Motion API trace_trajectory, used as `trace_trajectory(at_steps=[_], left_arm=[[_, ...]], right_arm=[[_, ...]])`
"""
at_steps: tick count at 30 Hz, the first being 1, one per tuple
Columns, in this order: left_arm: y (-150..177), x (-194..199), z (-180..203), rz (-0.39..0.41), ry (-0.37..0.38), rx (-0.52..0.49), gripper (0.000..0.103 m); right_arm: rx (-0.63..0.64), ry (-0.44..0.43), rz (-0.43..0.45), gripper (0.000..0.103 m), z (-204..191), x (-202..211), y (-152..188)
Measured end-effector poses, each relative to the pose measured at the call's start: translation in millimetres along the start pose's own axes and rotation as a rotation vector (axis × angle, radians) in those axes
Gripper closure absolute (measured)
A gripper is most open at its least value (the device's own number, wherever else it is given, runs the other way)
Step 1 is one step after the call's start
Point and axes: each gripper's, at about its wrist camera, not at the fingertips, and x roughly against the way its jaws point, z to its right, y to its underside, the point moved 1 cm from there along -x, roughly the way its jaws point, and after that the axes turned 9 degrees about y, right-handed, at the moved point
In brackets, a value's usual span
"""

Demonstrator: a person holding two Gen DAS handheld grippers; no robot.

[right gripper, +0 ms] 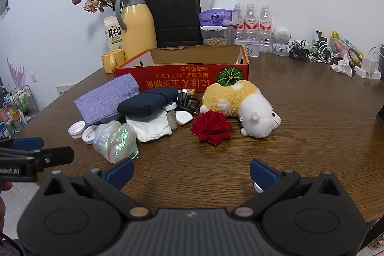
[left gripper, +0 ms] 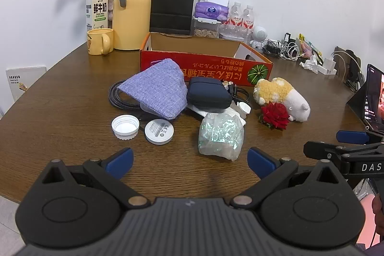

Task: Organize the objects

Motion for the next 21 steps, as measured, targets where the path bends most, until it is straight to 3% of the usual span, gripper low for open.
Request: trace_trajectory(at_steps=[21], left_arm=[[-1.1,1.4,0.7,0.002,-0.001,-0.001,0.0]], right_arm=[[0.0,-0.001,-0.001,0.0,0.2,1.1,-0.1]])
